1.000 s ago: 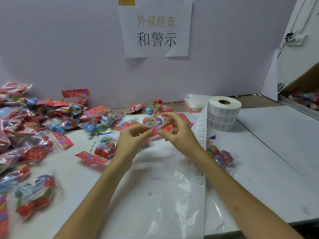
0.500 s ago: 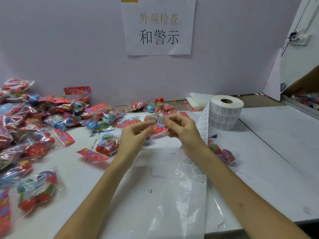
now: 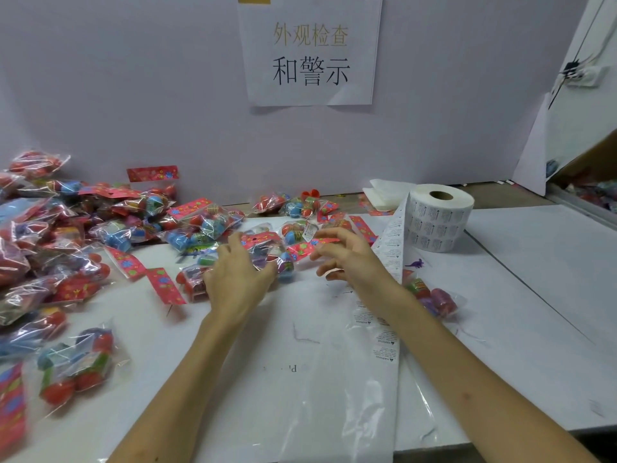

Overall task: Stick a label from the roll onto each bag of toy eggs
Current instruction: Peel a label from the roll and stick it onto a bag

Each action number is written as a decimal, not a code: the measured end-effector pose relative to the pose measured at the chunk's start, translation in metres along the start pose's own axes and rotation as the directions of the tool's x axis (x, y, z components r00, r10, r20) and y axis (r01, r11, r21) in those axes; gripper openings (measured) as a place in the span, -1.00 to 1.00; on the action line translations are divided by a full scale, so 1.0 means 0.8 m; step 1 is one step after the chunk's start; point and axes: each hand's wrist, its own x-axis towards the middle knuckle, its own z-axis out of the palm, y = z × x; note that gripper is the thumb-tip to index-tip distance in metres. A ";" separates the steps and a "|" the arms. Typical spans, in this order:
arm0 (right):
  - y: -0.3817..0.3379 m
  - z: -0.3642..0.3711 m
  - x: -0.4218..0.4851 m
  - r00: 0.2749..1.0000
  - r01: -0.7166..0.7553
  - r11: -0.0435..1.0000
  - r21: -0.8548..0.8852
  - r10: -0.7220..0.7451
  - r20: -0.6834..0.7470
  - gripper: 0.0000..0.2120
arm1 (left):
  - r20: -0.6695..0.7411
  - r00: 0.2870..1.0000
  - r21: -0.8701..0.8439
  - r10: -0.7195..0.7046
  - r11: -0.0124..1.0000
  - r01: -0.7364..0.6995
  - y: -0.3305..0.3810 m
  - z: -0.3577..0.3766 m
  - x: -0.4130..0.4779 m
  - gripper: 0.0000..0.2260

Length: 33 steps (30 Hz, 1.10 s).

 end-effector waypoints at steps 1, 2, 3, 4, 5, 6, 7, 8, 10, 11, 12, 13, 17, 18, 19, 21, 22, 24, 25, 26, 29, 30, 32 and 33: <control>0.001 0.000 0.001 1.000 0.000 1.000 -0.007 0.000 -0.003 -0.76 | -0.001 1.000 -0.088 0.006 0.996 -0.006 0.002 -0.001 -0.001 -0.22; 0.003 0.000 0.001 1.000 0.002 1.000 -0.010 -0.002 -0.009 -0.75 | -0.008 1.000 -0.183 0.011 0.983 -0.012 0.004 -0.002 -0.001 -0.23; 0.004 0.000 0.002 1.000 0.004 1.000 -0.007 -0.004 -0.017 -0.74 | -0.016 1.000 -0.269 0.010 0.963 -0.014 0.006 -0.004 -0.001 -0.23; 0.005 0.001 0.003 1.000 0.003 1.000 -0.004 -0.003 -0.022 -0.72 | -0.016 1.000 -0.348 -0.002 0.937 -0.004 0.008 -0.005 0.000 -0.24; 0.007 0.002 0.004 1.000 -0.002 1.000 -0.007 0.001 -0.028 -0.67 | -0.007 1.000 -0.424 -0.021 0.905 0.016 0.009 -0.006 0.000 -0.25; 0.009 0.002 0.005 0.999 -0.009 1.000 -0.020 0.009 -0.036 -0.62 | 0.007 0.999 -0.497 -0.041 0.867 0.039 0.010 -0.006 0.001 -0.25; 0.011 0.003 0.006 0.999 -0.019 0.999 -0.038 0.017 -0.048 -0.56 | 0.020 0.998 -0.563 -0.057 0.824 0.058 0.011 -0.007 0.002 -0.25; 0.012 0.003 0.007 0.998 -0.028 0.998 -0.050 0.025 -0.060 -0.51 | 0.026 0.997 -0.616 -0.068 0.784 0.069 0.012 -0.007 0.003 -0.25; 0.014 0.003 0.008 0.997 -0.046 0.998 -0.045 0.043 -0.070 -0.45 | 0.021 0.997 -0.681 -0.074 0.729 0.069 0.012 -0.006 0.004 -0.26; 0.014 0.003 0.008 0.997 -0.053 0.998 -0.044 0.050 -0.066 -0.44 | 0.018 0.997 -0.705 -0.069 0.707 0.062 0.012 -0.005 0.004 -0.26; 0.014 0.003 0.008 0.997 -0.059 0.997 -0.050 0.056 -0.057 -0.44 | 0.016 0.998 -0.729 -0.062 0.682 0.054 0.013 -0.004 0.004 -0.27; 0.014 0.004 0.007 0.997 -0.064 0.996 -0.057 0.062 -0.047 -0.44 | 0.013 0.999 -0.754 -0.053 0.656 0.045 0.013 -0.004 0.004 -0.28; 0.015 0.006 0.007 0.996 -0.084 0.996 -0.029 0.083 -0.040 -0.46 | -0.010 1.000 -0.840 -0.013 0.543 -0.001 0.015 -0.007 0.002 -0.34; 0.014 0.006 0.007 0.994 -0.099 0.995 0.003 0.099 -0.044 -0.48 | -0.020 1.000 -0.857 0.001 0.515 -0.018 0.016 -0.008 0.001 -0.36; 0.013 0.006 0.008 0.992 -0.118 0.992 0.047 0.119 -0.037 -0.50 | -0.031 0.999 -0.872 0.017 0.488 -0.036 0.017 -0.010 0.002 -0.38; 0.010 0.005 0.007 0.990 -0.137 0.979 0.152 0.138 -0.001 -0.54 | -0.043 0.998 -0.888 0.051 0.456 -0.062 0.018 -0.012 0.002 -0.40; 0.009 0.006 0.006 0.992 -0.120 0.972 0.203 0.122 0.002 -0.55 | -0.044 0.997 -0.888 0.062 0.454 -0.067 0.018 -0.012 0.002 -0.41; 0.007 0.006 0.004 0.997 -0.041 0.958 0.283 0.060 -0.057 -0.52 | -0.061 0.996 -0.866 0.069 0.492 -0.087 0.018 -0.010 -0.001 -0.41; 0.007 0.006 0.004 0.993 0.012 0.956 0.293 0.023 -0.114 -0.48 | -0.102 0.993 -0.829 0.066 0.545 -0.122 0.018 -0.009 -0.003 -0.43; 0.007 0.005 0.003 0.982 0.074 0.963 0.260 -0.025 -0.186 -0.45 | -0.161 0.985 -0.776 0.069 0.608 -0.169 0.018 -0.008 -0.006 -0.47; 0.007 -0.001 0.000 0.893 0.273 0.960 -0.059 -0.276 -0.356 -0.37 | -0.166 0.978 -0.699 0.127 0.684 -0.207 0.020 -0.009 -0.010 -0.70; 0.007 0.000 -0.002 0.857 0.349 0.926 -0.143 -0.377 -0.351 -0.34 | -0.057 0.988 -0.732 0.147 0.667 -0.141 0.023 -0.010 -0.011 -0.74; 0.007 0.006 -0.006 0.804 0.470 0.848 -0.246 -0.526 -0.277 -0.31 | 0.212 0.959 -0.783 0.186 0.619 0.053 0.030 -0.010 -0.016 -0.62; 0.007 0.010 -0.008 0.797 0.495 0.820 -0.288 -0.560 -0.224 -0.32 | 0.299 0.932 -0.791 0.206 0.599 0.122 0.032 -0.009 -0.019 -0.55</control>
